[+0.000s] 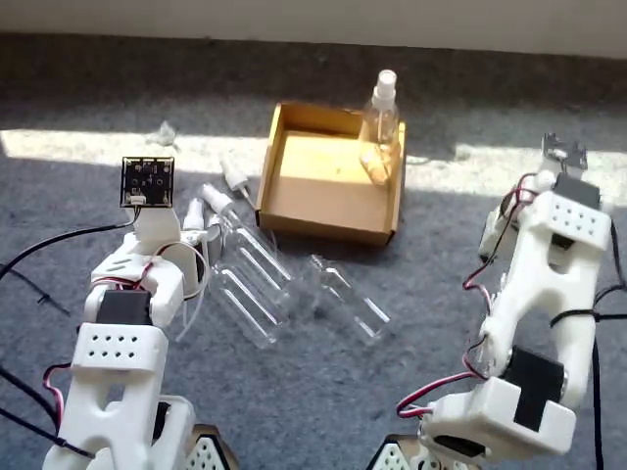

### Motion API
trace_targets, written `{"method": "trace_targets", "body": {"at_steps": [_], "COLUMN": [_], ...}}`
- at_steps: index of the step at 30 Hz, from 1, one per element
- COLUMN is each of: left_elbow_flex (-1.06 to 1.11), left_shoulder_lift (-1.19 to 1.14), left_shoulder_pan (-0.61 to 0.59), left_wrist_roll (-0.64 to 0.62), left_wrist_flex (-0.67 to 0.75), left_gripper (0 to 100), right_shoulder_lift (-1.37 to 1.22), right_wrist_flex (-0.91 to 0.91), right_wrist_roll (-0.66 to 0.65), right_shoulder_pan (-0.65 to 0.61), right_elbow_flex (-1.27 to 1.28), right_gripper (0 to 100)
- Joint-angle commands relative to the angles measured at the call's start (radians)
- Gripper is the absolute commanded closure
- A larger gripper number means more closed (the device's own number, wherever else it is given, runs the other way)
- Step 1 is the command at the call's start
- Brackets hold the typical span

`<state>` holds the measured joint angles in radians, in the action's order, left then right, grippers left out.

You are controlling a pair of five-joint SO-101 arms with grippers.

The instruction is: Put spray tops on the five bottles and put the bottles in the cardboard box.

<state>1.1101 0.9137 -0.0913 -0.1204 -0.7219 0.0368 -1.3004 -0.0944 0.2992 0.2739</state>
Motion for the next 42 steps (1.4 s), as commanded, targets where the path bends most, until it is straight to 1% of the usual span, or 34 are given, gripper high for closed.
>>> {"method": "trace_targets", "body": {"at_steps": [1,5,11,23,33,35,42], "left_elbow_flex": [-0.004,-0.004,-0.004,-0.004,-0.004,-0.004,-0.004], "left_shoulder_lift": [-0.002,-0.002,-0.002,-0.002,-0.002,-0.002,-0.002], "left_shoulder_pan": [-0.001,-0.001,-0.001,-0.001,-0.001,-0.001,-0.001], "left_wrist_roll": [0.006,0.006,0.006,0.006,0.006,0.006,0.006], "left_wrist_flex": [0.02,0.018,0.02,0.02,0.02,0.018,0.018], "left_gripper": [80,80,80,80,80,80,80], "right_shoulder_lift": [0.068,0.024,-0.051,-0.062,-0.068,-0.097,-0.28], "right_wrist_flex": [0.153,0.185,0.186,0.179,0.186,0.185,0.134], "right_wrist_roll": [-0.011,-0.011,-0.006,-0.003,-0.003,-0.005,-0.003], "right_shoulder_pan": [0.004,0.008,0.01,0.01,0.01,0.01,0.033], "right_elbow_flex": [0.223,0.228,0.222,0.088,0.088,0.077,-0.088], "right_gripper": [73.3,73.9,73.8,73.8,73.8,73.8,73.8]}}
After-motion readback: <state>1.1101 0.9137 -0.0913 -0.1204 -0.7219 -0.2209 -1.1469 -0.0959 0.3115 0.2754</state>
